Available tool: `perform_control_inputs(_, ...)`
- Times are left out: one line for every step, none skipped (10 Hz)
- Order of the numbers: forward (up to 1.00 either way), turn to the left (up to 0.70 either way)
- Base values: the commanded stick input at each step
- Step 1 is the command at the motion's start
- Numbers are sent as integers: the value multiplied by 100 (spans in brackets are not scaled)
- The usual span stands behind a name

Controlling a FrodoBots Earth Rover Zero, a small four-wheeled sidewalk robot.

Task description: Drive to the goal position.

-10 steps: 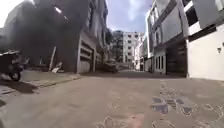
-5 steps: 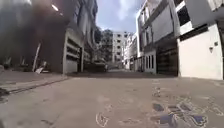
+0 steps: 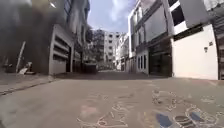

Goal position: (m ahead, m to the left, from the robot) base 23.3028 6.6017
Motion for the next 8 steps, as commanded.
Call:
perform_control_inputs(100, 6)
perform_control_inputs(100, 6)
perform_control_inputs(100, 6)
perform_control_inputs(100, 6)
perform_control_inputs(100, 6)
perform_control_inputs(100, 6)
perform_control_inputs(100, 6)
perform_control_inputs(100, 6)
